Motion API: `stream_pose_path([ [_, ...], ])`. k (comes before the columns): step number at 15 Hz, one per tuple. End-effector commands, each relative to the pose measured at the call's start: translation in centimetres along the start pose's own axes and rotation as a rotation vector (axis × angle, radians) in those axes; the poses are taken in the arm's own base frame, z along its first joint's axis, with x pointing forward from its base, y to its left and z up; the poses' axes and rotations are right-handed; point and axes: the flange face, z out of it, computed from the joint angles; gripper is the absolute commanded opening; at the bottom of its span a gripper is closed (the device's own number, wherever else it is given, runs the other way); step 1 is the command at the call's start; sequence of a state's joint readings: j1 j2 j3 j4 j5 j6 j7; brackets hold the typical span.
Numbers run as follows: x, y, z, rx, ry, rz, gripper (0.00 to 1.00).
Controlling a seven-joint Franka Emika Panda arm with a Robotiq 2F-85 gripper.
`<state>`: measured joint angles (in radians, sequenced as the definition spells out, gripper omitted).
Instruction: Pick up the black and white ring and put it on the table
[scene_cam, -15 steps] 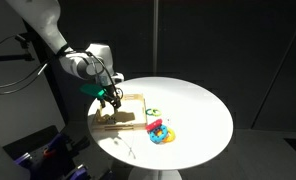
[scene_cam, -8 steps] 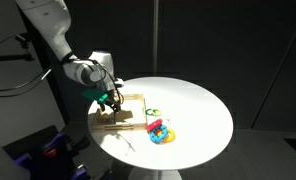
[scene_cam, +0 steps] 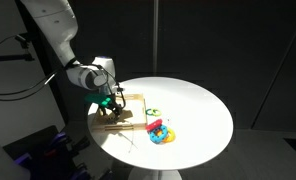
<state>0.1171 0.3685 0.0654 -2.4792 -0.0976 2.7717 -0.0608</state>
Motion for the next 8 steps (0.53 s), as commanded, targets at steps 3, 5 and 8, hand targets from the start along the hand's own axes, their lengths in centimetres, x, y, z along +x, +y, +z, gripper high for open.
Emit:
stream_pose_path([
  [3, 0.7, -0.1, 1.0, -0.022, 0.005, -0.005, 1.0],
  [5, 0.7, -0.2, 1.4, -0.02, 0.002, -0.004, 1.0],
  [8, 0.7, -0.5, 1.9, -0.017, -0.001, -0.001, 1.0],
])
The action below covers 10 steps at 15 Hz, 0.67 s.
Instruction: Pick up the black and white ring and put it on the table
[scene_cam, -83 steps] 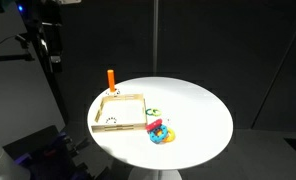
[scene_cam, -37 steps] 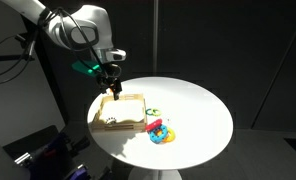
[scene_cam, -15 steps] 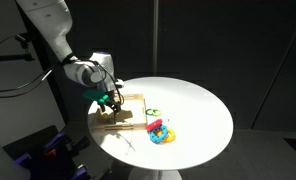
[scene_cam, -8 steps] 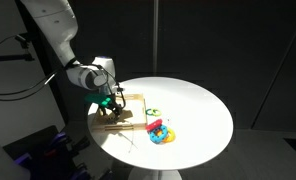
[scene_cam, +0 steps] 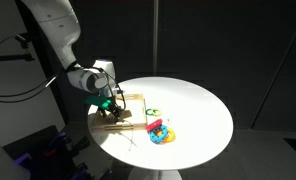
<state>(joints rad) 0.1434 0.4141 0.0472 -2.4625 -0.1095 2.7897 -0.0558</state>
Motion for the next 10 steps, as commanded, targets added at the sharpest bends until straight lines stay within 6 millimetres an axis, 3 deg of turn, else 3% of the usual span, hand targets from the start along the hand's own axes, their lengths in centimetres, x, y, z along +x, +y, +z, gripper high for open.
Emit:
stream_pose_path([
  [1, 0.5, -0.1, 0.5, -0.011, 0.011, 0.016, 0.99],
  [2, 0.5, -0.1, 0.5, -0.011, 0.013, 0.018, 0.75],
  [4, 0.6, -0.1, 0.2, -0.013, 0.016, 0.021, 0.7],
  [8, 0.8, -0.1, -1.1, -0.016, 0.033, 0.034, 0.39],
  [10, 0.7, 0.3, -1.5, -0.018, 0.035, 0.05, 0.39],
])
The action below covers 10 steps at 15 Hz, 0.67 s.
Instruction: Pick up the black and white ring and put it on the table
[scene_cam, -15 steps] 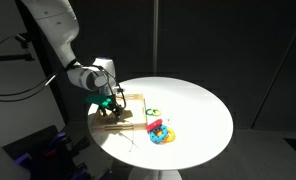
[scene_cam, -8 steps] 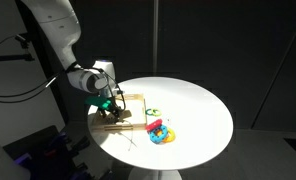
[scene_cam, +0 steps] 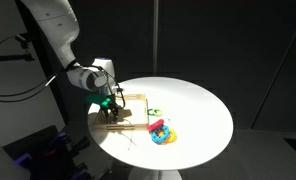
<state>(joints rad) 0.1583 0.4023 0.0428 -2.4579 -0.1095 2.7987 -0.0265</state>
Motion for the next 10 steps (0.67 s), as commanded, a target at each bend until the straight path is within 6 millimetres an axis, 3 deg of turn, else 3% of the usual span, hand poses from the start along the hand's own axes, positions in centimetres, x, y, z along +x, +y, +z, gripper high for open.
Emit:
stream_pose_path([
  [1, 0.2, 0.9, -0.8, -0.012, 0.01, 0.036, 0.39],
  [5, 0.4, 2.3, -2.3, -0.031, 0.026, 0.071, 0.39],
  [10, 1.2, 5.9, -5.5, -0.069, 0.071, 0.149, 0.39],
])
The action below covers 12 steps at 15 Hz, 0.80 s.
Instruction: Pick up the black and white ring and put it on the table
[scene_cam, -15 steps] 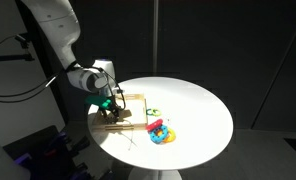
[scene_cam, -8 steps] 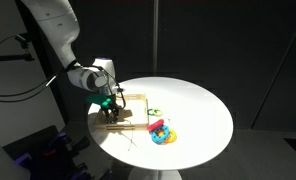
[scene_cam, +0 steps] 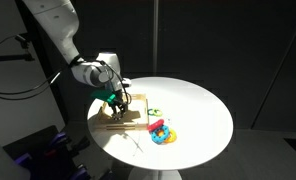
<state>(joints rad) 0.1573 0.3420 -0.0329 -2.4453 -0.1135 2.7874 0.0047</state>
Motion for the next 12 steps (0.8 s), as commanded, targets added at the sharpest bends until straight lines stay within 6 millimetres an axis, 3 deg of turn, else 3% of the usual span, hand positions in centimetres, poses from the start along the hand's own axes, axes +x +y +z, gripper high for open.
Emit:
stream_pose_path([
  [1, 1.1, 2.7, -3.0, -0.047, 0.027, 0.061, 0.39],
  [4, 2.3, 5.6, -4.2, -0.101, 0.044, 0.112, 0.39],
  [12, 5.1, 12.9, -4.5, -0.233, 0.007, 0.292, 0.39],
])
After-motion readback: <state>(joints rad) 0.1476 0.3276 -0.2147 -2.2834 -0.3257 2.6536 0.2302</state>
